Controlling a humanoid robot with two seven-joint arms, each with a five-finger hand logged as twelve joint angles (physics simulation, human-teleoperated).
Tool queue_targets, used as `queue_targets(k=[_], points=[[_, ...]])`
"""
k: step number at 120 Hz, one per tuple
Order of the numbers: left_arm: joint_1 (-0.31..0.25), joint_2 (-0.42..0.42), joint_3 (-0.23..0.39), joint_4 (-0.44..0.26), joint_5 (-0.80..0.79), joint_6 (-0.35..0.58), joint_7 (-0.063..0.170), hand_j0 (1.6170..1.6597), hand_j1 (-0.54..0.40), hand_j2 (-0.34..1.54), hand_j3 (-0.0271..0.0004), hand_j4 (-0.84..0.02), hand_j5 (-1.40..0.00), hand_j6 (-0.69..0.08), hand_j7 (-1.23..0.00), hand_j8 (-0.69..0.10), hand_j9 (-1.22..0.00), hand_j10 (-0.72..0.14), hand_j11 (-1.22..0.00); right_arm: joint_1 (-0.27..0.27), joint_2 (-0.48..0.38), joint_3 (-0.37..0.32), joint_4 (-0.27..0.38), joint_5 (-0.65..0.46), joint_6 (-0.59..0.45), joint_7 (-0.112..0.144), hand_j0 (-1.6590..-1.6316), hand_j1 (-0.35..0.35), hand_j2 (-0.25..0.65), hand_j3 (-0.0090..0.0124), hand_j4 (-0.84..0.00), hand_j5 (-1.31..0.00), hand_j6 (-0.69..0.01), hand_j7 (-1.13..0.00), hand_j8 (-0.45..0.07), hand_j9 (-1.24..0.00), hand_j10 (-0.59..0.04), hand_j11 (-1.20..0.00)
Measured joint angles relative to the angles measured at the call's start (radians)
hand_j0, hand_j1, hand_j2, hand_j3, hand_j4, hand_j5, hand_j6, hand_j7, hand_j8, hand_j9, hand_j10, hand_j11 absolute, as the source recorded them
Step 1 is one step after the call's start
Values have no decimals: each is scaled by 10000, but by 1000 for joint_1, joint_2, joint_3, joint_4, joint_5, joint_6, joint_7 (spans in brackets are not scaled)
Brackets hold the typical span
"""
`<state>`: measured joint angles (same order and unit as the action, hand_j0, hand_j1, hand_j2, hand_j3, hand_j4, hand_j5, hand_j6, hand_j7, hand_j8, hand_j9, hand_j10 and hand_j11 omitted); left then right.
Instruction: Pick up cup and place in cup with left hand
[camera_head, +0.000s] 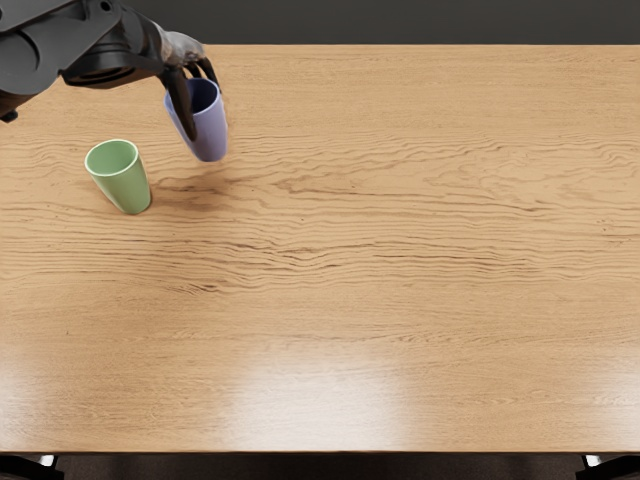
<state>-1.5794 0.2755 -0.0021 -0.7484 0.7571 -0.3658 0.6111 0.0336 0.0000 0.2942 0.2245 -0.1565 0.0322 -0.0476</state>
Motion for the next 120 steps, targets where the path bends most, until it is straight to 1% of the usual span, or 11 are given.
queue_targets(k=[16, 23, 26, 34, 55, 66, 75, 103, 114, 120], points=[[-13, 39, 0, -11, -24, -27, 0, 16551, -1031, 668, 0, -4219, -6523, -2519, -6543, -2799, -6203, -4587, -6254, 0, 0, 0, 0, 0, 0, 0, -16581, -3202, -49, 0, -238, -311, -238, -311, -238, -311, -238, -311], [-23, 53, 0, -14, -32, -37, 0, 16551, -1064, 682, 0, -4185, -6509, -2531, -6544, -2786, -6202, -4589, -6287, 0, 0, 0, 1, 0, 0, 0, -16581, -3202, -49, 0, -239, -311, -238, -311, -238, -311, -239, -311], [-30, 69, 0, -15, -39, -41, 0, 16550, -942, 597, 0, -4206, -6523, -2591, -6521, -2841, -6224, -4599, -6299, 0, 0, 0, 1, 0, 0, 0, -16581, -3202, -49, 0, -238, -311, -237, -311, -238, -311, -238, -311], [-37, 88, 0, -18, -46, -56, 0, 16551, -1086, 660, 0, -4125, -6534, -2529, -6522, -2759, -6265, -4635, -6325, 0, 0, 0, 1, 0, 0, 0, -16581, -3202, -49, 0, -238, -311, -238, -311, -238, -311, -238, -311], [-44, 163, 0, -31, -65, -94, 0, 16552, -1143, 634, 0, -4002, -6592, -2425, -6563, -2696, -6289, -4490, -6374, 0, 0, 0, 2, 0, 0, 0, -16581, -3202, -49, 0, -238, -311, -238, -311, -238, -311, -238, -311], [-44, 197, 0, -41, -70, -110, 0, 16550, -1117, 593, 0, -3954, -6648, -2426, -6632, -2632, -6360, -4552, -6420, 0, 0, 0, 2, 1, 0, 0, -16581, -3202, -49, 0, -238, -311, -237, -311, -238, -311, -238, -311], [-55, 228, 0, -52, -72, -120, 0, 16551, -1069, 555, 0, -4062, -6613, -2456, -6600, -2713, -6352, -4574, -6437, 0, 0, 0, 2, 1, 0, 0, -16581, -3202, -49, 0, -238, -311, -237, -311, -238, -311, -238, -311], [-47, 267, 2, -67, -89, -147, 0, 16544, -1293, 681, 0, -3767, -6831, -2211, -6775, -2462, -6534, -4303, -6660, 0, 0, 1, 3, 1, 1, 0, -16581, -3202, -49, 0, -238, -311, -237, -311, -238, -311, -238, -311], [-42, 295, 2, -68, -93, -154, 0, 16542, -1315, 687, 1, -3668, -6965, -2146, -6906, -2357, -6619, -4292, -6722, 0, 0, 1, 3, 1, 1, 0, -16581, -3202, -49, 0, -237, -311, -236, -311, -237, -311, -238, -311], [-41, 301, 3, -66, -91, -159, 0, 16542, -1344, 707, 0, -3666, -6944, -2100, -6869, -2403, -6602, -4222, -6740, 0, 0, 0, 5, 1, 0, 0, -16581, -3202, -50, 0, -237, -311, -236, -311, -237, -311, -238, -311]])
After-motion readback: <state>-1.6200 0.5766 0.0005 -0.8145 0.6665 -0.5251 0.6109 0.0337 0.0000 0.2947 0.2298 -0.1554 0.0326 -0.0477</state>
